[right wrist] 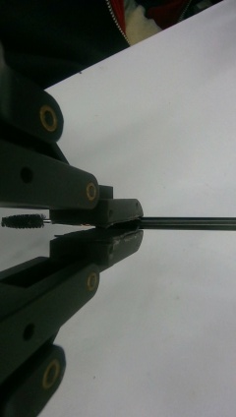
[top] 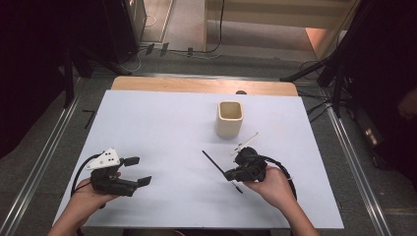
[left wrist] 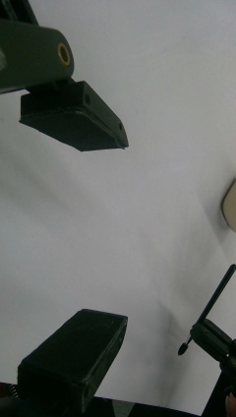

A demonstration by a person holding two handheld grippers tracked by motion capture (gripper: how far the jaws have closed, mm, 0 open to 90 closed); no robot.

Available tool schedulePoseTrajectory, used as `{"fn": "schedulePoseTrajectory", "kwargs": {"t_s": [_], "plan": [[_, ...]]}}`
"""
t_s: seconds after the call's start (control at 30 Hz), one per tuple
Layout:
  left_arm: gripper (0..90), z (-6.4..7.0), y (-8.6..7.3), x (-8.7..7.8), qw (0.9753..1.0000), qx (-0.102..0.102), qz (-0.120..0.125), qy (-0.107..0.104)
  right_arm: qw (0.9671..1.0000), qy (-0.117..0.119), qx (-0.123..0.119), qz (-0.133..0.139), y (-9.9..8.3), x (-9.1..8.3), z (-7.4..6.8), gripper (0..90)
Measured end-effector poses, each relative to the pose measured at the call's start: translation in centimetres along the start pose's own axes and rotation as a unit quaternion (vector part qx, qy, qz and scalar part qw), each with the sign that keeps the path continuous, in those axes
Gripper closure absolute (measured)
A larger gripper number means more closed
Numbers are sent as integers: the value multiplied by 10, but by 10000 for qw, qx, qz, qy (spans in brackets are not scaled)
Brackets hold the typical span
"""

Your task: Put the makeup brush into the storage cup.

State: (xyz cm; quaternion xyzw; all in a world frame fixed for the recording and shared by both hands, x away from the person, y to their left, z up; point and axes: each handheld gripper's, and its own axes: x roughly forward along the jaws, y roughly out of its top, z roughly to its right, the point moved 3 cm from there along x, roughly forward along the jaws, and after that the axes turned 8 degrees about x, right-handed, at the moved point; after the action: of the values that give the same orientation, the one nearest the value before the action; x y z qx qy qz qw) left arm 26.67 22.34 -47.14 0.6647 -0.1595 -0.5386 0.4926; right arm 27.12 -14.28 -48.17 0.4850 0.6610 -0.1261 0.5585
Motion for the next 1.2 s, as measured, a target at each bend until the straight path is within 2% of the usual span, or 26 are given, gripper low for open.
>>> {"fn": "schedulePoseTrajectory", "kwargs": {"t_s": [0.1, 0.23, 0.33, 0.53, 0.57, 0.6, 0.63, 0.67, 0.73, 0.87, 0.93, 0.97, 1.2], "plan": [[164, 0, 3, 4, 10000, 27, -22, -85, 10000, -7, -46, -35, 1, 0, -1, 869], [164, -1, 11, 10, 9996, -155, -132, -218, 9999, 116, -56, -13, 4, -1, 0, 868], [164, 1, 20, 17, 9995, -34, -114, -303, 9996, 233, -162, 34, 10, -2, 0, 869], [164, 1, 27, 24, 9989, 89, -115, -435, 9985, 448, -313, 62, 11, -2, -1, 869], [164, 0, 30, 26, 9986, 207, -106, -467, 9980, 429, -452, 108, 13, -4, -3, 869], [164, 0, 30, 26, 9986, 207, -106, -467, 9980, 429, -452, 108, 13, -4, -3, 869], [164, 0, 31, 27, 9983, 341, -137, -453, 9978, 459, -472, 105, 14, -4, -4, 869], [164, 0, 33, 28, 9980, 365, -162, -497, 9970, 535, -558, 96, 15, -5, -5, 869], [164, 1, 38, 31, 9975, 392, -134, -579, 9955, 605, -725, 101, 18, -6, -4, 869], [164, 2, 43, 33, 9969, 454, -130, -633, 9939, 662, -869, 134, 21, -9, -1, 869], [164, 3, 46, 36, 9963, 366, -118, -775, 9923, 774, -955, 173, 25, -11, 1, 869], [164, 2, 47, 38, 9959, 395, -124, -803, 9918, 788, -986, 177, 25, -11, 1, 869], [164, 3, 56, 42, 9954, 440, -176, -837, 9896, 823, -1179, 87, 31, -13, 4, 869]]}}
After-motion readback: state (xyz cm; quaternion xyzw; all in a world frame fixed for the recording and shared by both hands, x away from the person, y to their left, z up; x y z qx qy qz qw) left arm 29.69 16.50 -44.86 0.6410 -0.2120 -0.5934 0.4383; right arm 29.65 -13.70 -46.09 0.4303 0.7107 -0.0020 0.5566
